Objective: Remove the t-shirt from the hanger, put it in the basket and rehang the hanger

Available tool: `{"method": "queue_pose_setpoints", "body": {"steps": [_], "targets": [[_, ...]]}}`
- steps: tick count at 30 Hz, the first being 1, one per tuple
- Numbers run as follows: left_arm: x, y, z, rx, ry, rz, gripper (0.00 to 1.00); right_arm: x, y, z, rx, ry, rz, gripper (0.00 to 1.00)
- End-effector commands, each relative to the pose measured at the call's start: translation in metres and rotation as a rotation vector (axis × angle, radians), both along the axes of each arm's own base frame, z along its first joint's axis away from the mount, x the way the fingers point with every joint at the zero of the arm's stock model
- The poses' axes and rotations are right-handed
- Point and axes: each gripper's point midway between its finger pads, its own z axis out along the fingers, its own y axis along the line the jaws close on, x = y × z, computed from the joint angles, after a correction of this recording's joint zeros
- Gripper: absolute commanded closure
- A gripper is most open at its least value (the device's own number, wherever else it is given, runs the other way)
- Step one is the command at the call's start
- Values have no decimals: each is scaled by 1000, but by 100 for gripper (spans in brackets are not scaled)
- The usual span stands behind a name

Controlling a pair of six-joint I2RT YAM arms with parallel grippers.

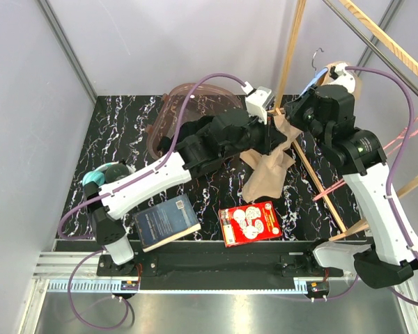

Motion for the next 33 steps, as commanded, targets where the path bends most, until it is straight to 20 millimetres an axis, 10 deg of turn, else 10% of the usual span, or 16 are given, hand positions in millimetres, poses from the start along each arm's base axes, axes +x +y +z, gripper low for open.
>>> {"method": "queue_pose_setpoints", "body": {"steps": [1, 6, 11, 33], "targets": [[23, 35, 36, -40, -73, 77, 100, -21, 12, 24, -61, -109, 163, 65], [27, 58, 37, -32, -70, 93, 100, -22, 19, 29, -138, -161, 243, 32], [30, 77, 23, -28, -25, 75, 100, -20, 20, 32, -213, -209, 283, 20], [15, 121, 32, -108, -45, -57, 100, 46, 19, 36, -364, -301, 432, 40]]}}
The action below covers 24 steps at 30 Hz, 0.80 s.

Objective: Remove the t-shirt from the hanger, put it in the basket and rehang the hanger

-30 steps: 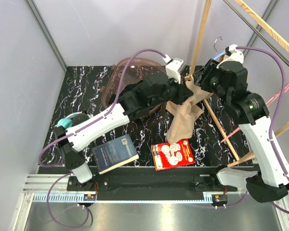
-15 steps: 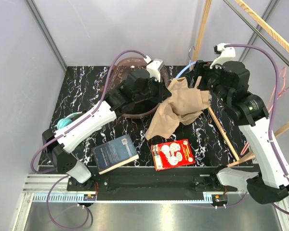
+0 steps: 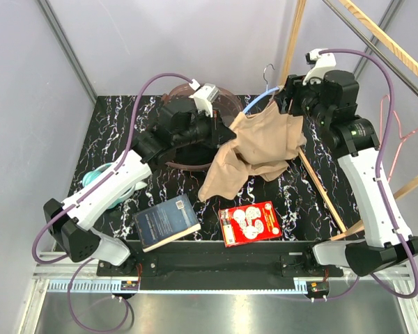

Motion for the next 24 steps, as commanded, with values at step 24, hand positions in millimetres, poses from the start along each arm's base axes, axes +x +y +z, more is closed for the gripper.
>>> {"method": "queue_pose_setpoints", "body": {"steps": [24], "targets": [[-32, 1, 76, -222, -168, -170, 100, 31, 20, 29, 34, -188, 190, 55]]}}
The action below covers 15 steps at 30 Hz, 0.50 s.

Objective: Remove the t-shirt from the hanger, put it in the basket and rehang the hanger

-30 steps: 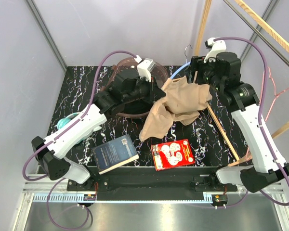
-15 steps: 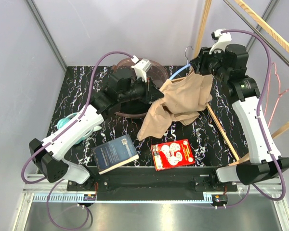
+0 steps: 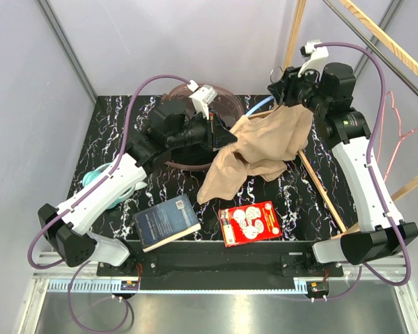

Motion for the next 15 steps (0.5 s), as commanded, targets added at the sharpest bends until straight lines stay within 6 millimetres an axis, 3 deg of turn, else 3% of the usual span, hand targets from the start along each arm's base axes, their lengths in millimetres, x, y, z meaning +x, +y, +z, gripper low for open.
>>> {"method": "queue_pose_setpoints", "body": {"steps": [1, 7, 11, 15], "targets": [[-13, 0, 64, -166, -159, -61, 100, 0, -1, 17, -3, -86, 10, 55], [-17, 1, 69, -178, -164, -73, 100, 5, -3, 11, 5, -77, 7, 60], [-17, -1, 71, -184, -161, -77, 100, 4, 2, 10, 37, -78, 25, 74], [-15, -3, 68, -184, -145, -76, 100, -1, -1, 17, 71, -114, 3, 77]]}}
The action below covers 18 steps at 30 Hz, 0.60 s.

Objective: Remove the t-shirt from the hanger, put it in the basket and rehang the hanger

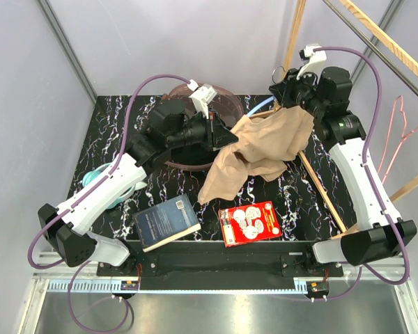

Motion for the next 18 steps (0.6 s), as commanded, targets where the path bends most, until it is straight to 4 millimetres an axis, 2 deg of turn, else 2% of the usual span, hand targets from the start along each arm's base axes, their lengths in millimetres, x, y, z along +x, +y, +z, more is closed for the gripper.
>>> {"method": "queue_pose_setpoints", "body": {"steps": [1, 3, 4, 5, 10, 13, 14, 16, 17, 18], "targets": [[-10, 1, 61, -155, -149, -41, 100, -13, -6, 29, 56, -114, -22, 79], [-9, 2, 60, -160, -141, -34, 100, -18, -12, 40, 78, -153, -52, 87], [-10, 2, 60, -161, -138, -32, 100, -17, -15, 39, 80, -153, -69, 92], [-10, 3, 60, -167, -132, -27, 100, -19, -16, 42, 83, -161, -74, 100], [-6, 4, 57, -172, -103, 8, 100, -28, -26, 52, 101, -202, -124, 100], [-2, 8, 51, -166, -83, 49, 80, -30, -33, 55, 105, -213, -160, 100], [-2, 10, 52, -168, -82, 59, 65, -31, -35, 56, 105, -215, -172, 100], [-2, 15, 49, -165, -80, 82, 56, -34, -41, 57, 105, -218, -200, 100], [-2, 16, 48, -163, -79, 85, 47, -35, -43, 58, 104, -221, -208, 100], [-4, 18, 49, -165, -83, 89, 44, -37, -45, 61, 105, -228, -217, 100]]}}
